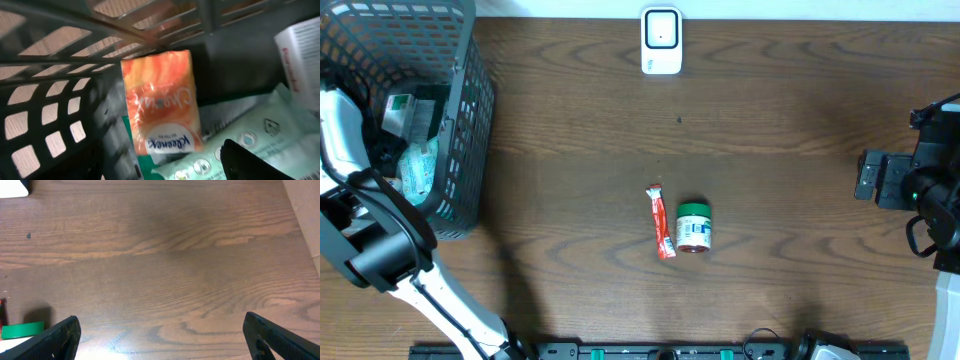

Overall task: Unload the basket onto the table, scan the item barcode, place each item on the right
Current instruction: 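Reach into the basket and grasp the orange tissue pack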

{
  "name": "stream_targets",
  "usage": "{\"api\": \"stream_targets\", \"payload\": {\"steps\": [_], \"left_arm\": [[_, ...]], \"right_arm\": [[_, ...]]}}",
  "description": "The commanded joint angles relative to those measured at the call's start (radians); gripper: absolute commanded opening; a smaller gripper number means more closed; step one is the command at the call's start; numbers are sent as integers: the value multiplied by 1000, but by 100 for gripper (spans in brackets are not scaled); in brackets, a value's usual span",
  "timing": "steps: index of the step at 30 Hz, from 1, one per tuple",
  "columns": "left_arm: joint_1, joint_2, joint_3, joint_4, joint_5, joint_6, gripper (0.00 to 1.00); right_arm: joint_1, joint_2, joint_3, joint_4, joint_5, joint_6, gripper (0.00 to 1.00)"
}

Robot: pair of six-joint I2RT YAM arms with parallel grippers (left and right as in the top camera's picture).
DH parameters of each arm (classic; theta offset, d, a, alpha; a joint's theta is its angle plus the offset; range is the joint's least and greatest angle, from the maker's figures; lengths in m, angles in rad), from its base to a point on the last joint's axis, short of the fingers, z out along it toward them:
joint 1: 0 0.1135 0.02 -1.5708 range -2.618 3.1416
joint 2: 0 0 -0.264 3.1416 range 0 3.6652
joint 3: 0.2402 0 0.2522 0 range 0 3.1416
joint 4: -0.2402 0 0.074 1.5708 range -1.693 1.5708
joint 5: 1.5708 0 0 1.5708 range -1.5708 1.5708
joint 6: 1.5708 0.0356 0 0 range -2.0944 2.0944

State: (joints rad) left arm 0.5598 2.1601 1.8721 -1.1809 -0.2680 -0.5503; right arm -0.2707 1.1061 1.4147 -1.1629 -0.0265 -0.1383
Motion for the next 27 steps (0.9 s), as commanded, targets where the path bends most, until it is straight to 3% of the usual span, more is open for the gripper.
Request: {"api": "stream_targets", "payload": {"steps": [1, 5, 7, 12, 18, 27], "left_arm": [[13, 17, -10, 14, -6, -3, 70], [11, 17, -10, 32, -5, 18, 55], [8, 17, -14, 43, -5, 42, 53], [-16, 17, -36, 72, -6, 91, 53], [-85, -2, -35, 93, -72, 109, 60], [-87, 3, -36, 127, -152, 132, 59]], "right_arm": [[-7, 0, 11, -1, -1, 11, 99], [-7, 0, 11, -1, -1, 10, 99], [-7, 0, 11, -1, -1, 11, 99], [-7, 0, 11, -1, -1, 11, 99], [-7, 0, 11, -1, -1, 11, 99], [-7, 0, 11, -1, -1, 11, 99]]}}
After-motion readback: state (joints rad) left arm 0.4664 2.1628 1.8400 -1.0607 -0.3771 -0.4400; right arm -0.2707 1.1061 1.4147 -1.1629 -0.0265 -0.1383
